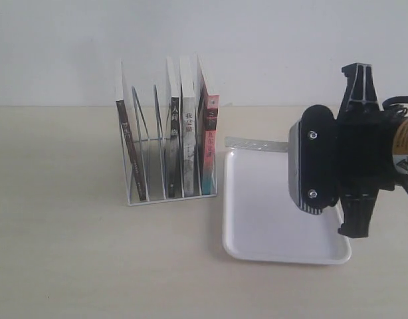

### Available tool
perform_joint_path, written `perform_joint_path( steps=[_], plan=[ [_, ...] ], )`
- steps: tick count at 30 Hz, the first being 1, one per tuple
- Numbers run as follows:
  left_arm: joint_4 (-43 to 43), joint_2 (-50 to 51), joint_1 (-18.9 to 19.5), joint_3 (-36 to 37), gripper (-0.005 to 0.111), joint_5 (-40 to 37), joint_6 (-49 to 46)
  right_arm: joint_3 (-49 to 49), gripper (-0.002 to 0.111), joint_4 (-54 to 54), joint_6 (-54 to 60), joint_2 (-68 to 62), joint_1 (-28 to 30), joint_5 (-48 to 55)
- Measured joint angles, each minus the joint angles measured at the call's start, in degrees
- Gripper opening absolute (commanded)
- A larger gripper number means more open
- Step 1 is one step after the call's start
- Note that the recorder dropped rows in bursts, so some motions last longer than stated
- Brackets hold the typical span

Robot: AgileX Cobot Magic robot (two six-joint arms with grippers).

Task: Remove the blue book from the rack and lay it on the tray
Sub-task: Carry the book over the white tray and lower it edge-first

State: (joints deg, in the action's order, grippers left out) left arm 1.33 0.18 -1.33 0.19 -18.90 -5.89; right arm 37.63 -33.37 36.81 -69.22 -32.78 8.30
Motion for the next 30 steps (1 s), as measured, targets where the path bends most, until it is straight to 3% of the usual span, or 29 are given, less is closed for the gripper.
perform_joint_path(
  steps=[23, 30],
  plan=[
    [0.0, 0.0, 0.0, 0.0, 0.005, 0.0, 0.0, 0.0, 0.0, -0.57, 2.01, -14.68, 2.53, -10.26],
    [0.0, 0.0, 0.0, 0.0, 0.005, 0.0, 0.0, 1.07, 0.0, -0.67, 1.91, -16.12, 6.49, -11.52]
  ],
)
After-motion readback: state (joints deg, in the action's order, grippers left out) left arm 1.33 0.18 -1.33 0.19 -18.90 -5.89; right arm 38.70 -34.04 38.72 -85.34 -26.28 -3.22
